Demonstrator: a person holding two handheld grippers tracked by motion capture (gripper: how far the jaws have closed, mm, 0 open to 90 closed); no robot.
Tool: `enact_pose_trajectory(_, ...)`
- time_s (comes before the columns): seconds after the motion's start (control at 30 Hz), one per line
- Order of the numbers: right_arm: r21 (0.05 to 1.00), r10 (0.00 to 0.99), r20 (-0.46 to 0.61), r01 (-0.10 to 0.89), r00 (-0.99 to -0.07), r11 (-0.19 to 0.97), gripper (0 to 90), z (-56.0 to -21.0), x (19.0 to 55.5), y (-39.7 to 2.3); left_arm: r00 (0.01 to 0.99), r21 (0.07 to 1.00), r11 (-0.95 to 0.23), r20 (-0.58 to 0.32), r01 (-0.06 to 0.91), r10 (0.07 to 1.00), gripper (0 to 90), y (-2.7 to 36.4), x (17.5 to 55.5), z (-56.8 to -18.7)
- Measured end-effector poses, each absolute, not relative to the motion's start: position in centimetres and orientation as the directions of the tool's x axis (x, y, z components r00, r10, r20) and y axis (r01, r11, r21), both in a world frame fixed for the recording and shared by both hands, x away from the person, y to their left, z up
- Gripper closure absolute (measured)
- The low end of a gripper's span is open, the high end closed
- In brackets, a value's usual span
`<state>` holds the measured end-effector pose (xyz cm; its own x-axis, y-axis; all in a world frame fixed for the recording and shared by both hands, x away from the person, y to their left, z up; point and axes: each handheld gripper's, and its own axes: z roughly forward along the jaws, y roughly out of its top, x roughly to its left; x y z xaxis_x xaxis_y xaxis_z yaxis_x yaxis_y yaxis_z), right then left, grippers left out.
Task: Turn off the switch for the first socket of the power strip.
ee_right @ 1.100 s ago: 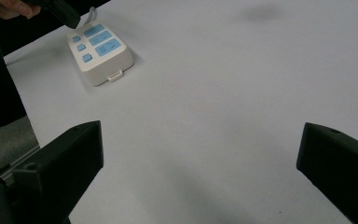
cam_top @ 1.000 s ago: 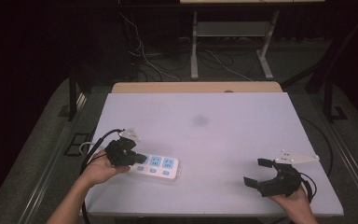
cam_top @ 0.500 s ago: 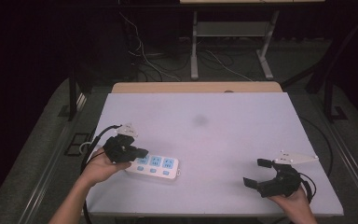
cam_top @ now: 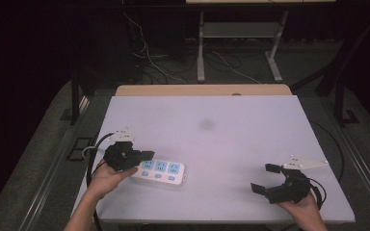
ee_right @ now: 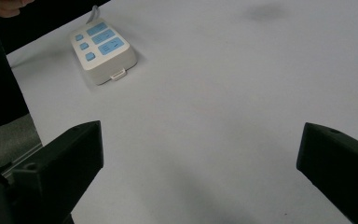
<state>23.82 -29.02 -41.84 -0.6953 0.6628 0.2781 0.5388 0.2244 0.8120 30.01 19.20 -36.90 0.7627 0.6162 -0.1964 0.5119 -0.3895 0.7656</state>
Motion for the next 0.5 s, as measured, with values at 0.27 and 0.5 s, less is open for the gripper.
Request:
enact_pose_trajectory(0.27, 0.812, 0.662, 0.276, 0.537, -0.697, 0.226, 0.3, -41.8, 23.8, -29.0, 0.746, 0.812, -0.299, -0.231, 0.501, 0.625, 89.2, 19.6, 29.0, -37.2)
enact_pose_trajectory(0.5, 0.811, 0.661, 0.277, 0.539, -0.697, 0.227, 0.3, -41.9, 23.8, -29.0, 0.74, 0.836, -0.247, -0.248, 0.489, 0.625, 89.0, 19.5, 28.0, -37.9)
